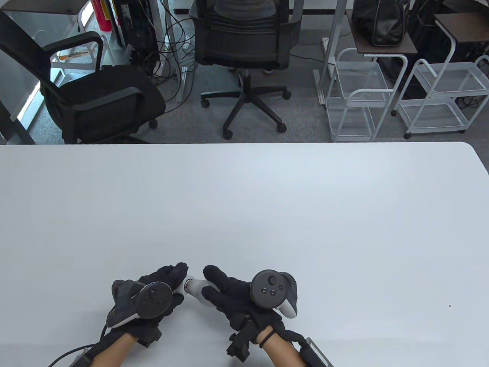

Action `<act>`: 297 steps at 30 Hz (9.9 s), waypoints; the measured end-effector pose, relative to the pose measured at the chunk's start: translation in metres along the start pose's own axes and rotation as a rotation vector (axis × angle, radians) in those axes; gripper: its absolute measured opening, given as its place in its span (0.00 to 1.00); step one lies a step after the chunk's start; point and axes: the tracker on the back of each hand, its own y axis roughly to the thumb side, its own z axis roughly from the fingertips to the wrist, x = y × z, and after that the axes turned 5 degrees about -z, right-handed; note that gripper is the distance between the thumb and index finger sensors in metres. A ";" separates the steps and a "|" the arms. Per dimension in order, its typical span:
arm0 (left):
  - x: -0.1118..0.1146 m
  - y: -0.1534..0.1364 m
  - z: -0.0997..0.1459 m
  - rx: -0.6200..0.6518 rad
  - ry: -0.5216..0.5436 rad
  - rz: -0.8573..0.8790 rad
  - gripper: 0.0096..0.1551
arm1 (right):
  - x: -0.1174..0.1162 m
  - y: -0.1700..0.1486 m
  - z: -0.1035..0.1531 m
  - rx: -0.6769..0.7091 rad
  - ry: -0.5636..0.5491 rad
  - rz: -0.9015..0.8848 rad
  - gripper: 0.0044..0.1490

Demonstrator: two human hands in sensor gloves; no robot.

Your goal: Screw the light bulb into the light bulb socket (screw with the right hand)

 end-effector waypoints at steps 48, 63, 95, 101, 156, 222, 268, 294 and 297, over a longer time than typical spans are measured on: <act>0.001 -0.001 0.000 0.002 -0.009 0.012 0.40 | 0.002 -0.007 0.001 -0.078 0.031 -0.145 0.36; 0.002 0.001 0.001 0.016 -0.007 -0.006 0.40 | 0.001 -0.010 0.001 -0.110 0.022 -0.170 0.36; 0.003 0.000 0.000 0.013 -0.019 0.009 0.40 | 0.003 -0.010 0.000 -0.121 0.042 -0.234 0.39; 0.002 0.000 0.001 0.007 0.002 -0.024 0.40 | -0.001 -0.013 0.000 -0.147 0.040 -0.254 0.40; 0.001 0.000 0.002 0.002 0.035 -0.019 0.40 | 0.003 -0.018 0.001 -0.143 0.023 -0.291 0.37; -0.002 -0.001 0.003 -0.016 0.085 -0.027 0.40 | 0.004 -0.013 0.002 -0.118 -0.016 -0.276 0.41; -0.005 -0.007 0.002 -0.015 0.038 0.060 0.40 | 0.000 0.001 0.000 0.017 -0.048 -0.145 0.41; -0.008 0.004 0.004 0.010 0.092 -0.075 0.41 | -0.003 -0.009 -0.006 0.009 0.029 -0.124 0.43; -0.008 0.005 0.005 0.004 0.108 -0.105 0.41 | -0.005 -0.015 -0.005 -0.033 0.003 -0.188 0.43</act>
